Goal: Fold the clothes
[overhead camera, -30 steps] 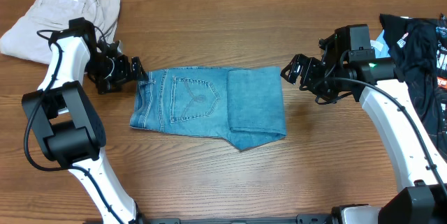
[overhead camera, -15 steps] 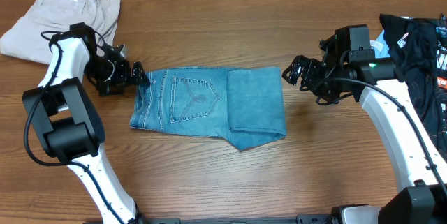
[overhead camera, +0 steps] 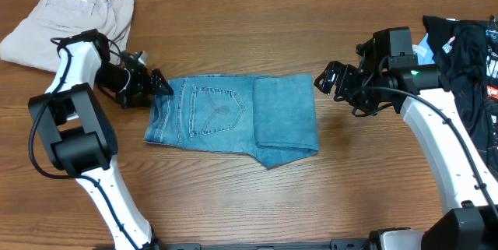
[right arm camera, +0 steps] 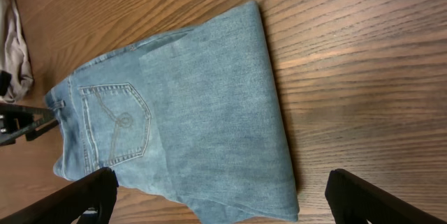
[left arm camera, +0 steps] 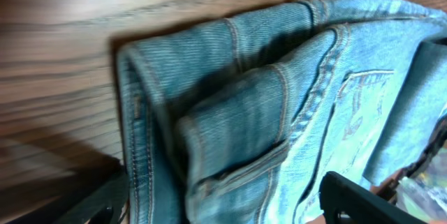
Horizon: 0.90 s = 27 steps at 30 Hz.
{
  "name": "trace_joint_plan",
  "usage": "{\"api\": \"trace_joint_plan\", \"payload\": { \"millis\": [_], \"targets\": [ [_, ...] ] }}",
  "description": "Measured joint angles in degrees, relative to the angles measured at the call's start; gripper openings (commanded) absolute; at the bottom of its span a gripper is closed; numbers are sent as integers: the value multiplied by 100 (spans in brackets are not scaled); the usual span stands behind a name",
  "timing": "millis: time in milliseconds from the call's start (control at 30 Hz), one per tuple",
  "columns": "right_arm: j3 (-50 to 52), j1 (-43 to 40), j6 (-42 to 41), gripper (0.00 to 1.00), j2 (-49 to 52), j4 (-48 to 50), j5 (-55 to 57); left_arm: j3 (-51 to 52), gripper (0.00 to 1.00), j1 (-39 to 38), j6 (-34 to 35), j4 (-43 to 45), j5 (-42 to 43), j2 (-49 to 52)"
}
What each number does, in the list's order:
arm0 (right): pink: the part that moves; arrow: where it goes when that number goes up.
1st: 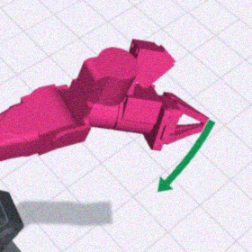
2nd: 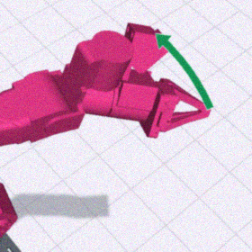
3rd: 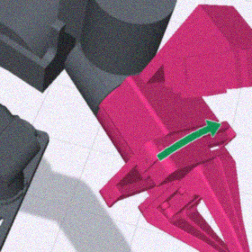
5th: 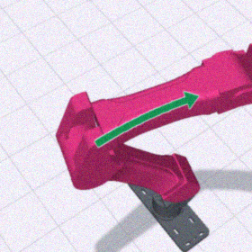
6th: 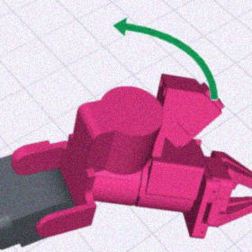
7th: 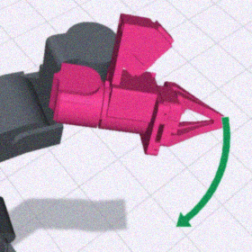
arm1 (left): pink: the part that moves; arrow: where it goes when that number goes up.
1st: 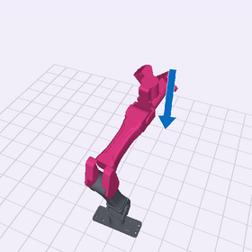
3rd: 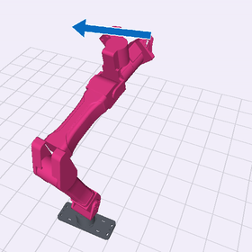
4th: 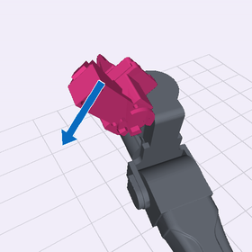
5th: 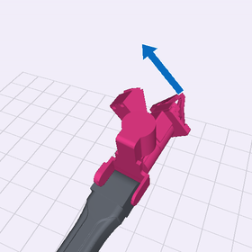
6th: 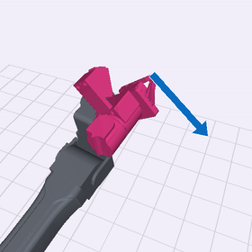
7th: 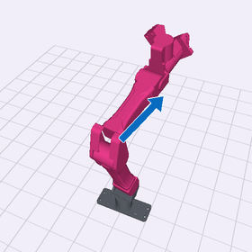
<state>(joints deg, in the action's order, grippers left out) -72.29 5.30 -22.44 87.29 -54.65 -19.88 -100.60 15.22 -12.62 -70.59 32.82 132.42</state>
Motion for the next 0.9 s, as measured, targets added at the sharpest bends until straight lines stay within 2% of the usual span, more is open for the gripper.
{"api": "trace_joint_plan", "payload": {
  "millis": [167,200,300,567,900],
  "targets": [
    [0,0,0,100,0,-24,-4,-70,50,-107,44,-66,208,216],
    [0,0,0,100,0,-22,0,-72,36,-116,46,-63,269,256],
    [0,0,0,100,0,-33,-2,-55,4,-140,33,-15,382,352],
    [0,-2,0,100,0,-46,-2,-28,4,-151,94,4,553,455],
    [0,-2,4,100,0,-179,4,-566,4,-199,1014,-452,-136,588]
  ]
}}
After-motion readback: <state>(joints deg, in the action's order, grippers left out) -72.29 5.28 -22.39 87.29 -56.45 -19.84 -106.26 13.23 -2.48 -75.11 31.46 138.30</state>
